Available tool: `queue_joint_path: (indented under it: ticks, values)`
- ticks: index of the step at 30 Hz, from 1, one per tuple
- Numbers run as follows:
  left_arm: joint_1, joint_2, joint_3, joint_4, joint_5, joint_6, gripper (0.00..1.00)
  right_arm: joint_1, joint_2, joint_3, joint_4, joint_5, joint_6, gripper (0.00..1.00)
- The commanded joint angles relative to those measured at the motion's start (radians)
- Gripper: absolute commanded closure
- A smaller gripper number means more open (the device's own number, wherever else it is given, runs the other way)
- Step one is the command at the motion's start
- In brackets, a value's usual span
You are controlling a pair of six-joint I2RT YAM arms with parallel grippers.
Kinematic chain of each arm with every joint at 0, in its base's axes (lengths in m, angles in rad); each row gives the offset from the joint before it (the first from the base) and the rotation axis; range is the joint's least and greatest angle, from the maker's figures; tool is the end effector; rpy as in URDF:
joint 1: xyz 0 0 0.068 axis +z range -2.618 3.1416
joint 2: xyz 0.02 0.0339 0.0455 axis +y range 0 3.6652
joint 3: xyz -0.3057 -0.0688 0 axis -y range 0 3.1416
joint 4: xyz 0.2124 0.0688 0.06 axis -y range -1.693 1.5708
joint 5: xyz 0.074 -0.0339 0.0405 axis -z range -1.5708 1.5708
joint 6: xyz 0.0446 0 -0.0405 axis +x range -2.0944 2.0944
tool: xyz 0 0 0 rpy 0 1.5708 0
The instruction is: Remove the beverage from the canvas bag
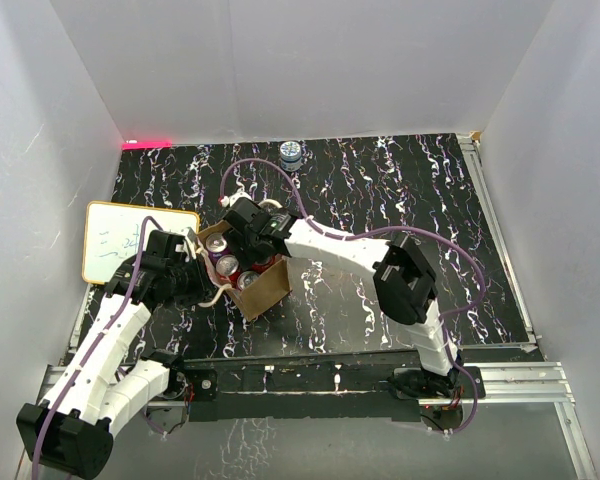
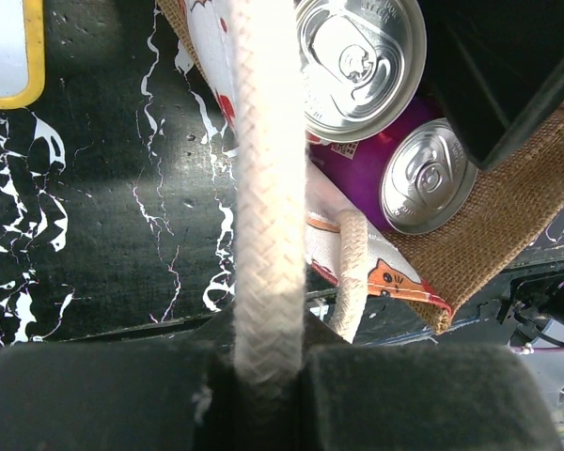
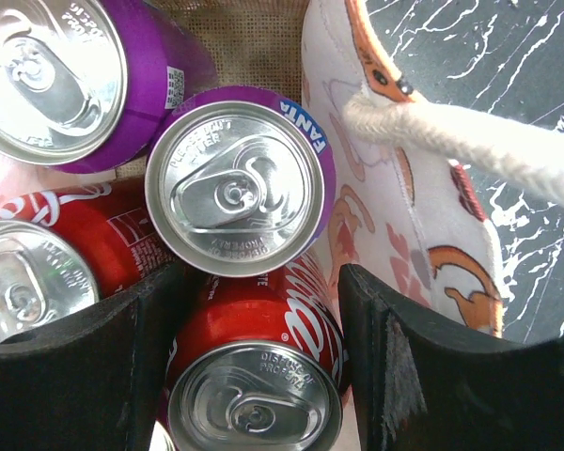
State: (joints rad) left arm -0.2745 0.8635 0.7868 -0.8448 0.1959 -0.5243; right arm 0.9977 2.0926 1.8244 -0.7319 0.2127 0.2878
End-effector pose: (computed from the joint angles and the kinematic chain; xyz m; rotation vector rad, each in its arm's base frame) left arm 0.1025 -0.0379 0.2956 -0.2349 2.5502 -0.5667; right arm 0.2555 0.3785 0.2811 -0.8119 2.4204 0.2306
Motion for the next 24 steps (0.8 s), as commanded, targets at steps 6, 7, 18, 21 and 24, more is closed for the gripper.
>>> queue_joint_path:
  ticks: [6, 7, 18, 21, 24]
  values:
    - [0.054, -0.002, -0.006, -0.015, 0.072, 0.032, 1.0, 0.004, -0.151, 0.136, -0.012, 0.033, 0.032, 0.84]
    - [0.061, -0.002, -0.007, -0.013, 0.079, 0.037, 1.0, 0.005, -0.161, 0.144, -0.013, 0.034, 0.036, 0.84]
    - [0.083, -0.023, -0.008, -0.002, 0.099, 0.045, 1.0, 0.004, -0.298, 0.125, 0.034, 0.053, 0.091, 0.91]
    - [0.083, -0.034, -0.006, 0.0, 0.097, 0.044, 1.0, 0.004, -0.333, 0.117, 0.04, 0.04, 0.106, 0.92]
    - [0.083, -0.04, -0.006, 0.005, 0.106, 0.045, 1.0, 0.004, -0.341, 0.103, 0.055, 0.034, 0.114, 0.92]
